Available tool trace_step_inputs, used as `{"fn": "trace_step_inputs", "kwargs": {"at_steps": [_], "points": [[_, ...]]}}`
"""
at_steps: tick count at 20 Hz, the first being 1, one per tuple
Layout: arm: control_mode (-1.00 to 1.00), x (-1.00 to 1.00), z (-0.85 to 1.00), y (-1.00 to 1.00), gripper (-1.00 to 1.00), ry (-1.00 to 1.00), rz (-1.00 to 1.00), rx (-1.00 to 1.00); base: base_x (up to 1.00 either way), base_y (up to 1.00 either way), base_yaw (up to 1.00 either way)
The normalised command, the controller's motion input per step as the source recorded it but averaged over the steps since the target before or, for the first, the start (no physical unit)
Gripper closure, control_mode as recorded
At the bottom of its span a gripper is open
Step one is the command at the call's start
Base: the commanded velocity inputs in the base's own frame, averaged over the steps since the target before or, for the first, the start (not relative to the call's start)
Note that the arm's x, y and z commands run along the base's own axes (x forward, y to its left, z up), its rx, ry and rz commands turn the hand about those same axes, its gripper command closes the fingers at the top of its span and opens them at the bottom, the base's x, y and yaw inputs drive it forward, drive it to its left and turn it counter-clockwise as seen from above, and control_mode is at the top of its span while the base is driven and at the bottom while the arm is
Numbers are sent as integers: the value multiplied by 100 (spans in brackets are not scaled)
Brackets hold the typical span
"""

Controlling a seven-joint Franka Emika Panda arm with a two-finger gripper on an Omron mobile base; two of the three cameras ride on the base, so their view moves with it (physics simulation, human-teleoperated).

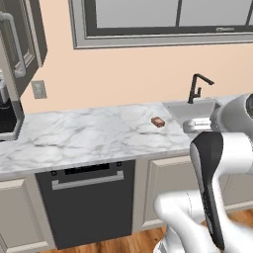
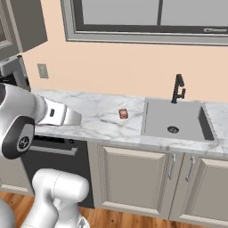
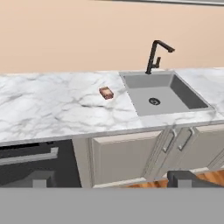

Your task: Locate and retrieve the sponge and bar soap from the cabinet. Place them next to the sink.

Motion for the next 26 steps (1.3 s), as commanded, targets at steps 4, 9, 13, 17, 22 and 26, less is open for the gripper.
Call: {"fn": "trace_step_inputs", "kwargs": {"at_steps": [4,9,13,17,22,26], "points": [[-100,-42,21,-3,-100,27,1,-5,0,0,0],[-100,-43,26,0,-100,29,6,2,0,0,0],[-100,-51,-4,4,-100,9,5,10,0,0,0],[-100,-3,-5,2,-100,1,0,0,0,0,0],[-100,0,-1,5,-100,0,0,0,0,0,0],[100,0,0,0,-100,0,0,0,-19,32,0]]}}
